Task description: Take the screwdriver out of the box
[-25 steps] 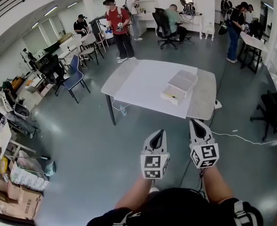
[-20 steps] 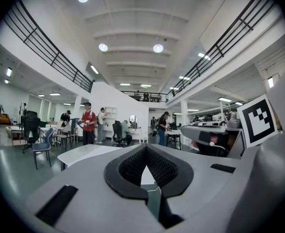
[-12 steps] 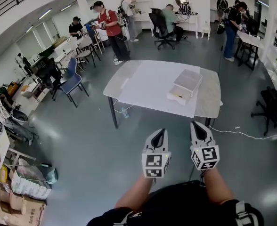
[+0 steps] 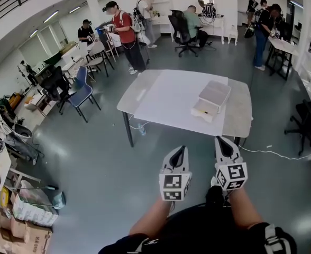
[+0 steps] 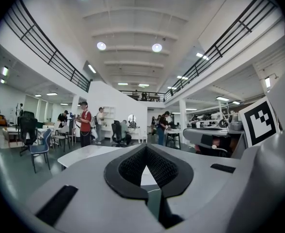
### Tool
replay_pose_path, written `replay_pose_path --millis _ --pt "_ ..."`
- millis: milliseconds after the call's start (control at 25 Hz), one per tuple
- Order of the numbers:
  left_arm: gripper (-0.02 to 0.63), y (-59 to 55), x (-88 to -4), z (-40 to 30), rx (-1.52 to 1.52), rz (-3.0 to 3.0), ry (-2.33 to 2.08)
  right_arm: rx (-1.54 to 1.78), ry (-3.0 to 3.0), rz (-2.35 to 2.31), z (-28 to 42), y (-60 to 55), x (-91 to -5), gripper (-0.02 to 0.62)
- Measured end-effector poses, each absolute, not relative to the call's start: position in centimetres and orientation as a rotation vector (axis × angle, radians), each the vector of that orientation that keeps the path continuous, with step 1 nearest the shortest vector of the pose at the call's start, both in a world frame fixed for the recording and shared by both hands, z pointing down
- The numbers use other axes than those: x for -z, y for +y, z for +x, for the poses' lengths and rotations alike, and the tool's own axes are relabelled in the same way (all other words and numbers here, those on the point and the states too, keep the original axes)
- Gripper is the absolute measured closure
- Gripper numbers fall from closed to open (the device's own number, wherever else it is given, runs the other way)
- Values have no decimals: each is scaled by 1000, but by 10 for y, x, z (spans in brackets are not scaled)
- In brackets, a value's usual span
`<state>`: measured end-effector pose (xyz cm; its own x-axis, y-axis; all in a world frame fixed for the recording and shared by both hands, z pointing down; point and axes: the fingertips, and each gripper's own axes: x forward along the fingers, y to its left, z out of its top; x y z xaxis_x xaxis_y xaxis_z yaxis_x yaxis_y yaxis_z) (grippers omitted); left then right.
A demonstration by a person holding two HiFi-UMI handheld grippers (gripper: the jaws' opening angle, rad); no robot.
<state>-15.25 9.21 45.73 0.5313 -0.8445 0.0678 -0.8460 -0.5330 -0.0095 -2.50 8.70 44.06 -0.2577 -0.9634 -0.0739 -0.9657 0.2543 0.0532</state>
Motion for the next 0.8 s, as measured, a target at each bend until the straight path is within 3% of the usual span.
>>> replay_pose_path --millis 800 --pt "601 -95 -469 -45 -174 2729 -1498 -109 2472 -1903 77 -104 -451 583"
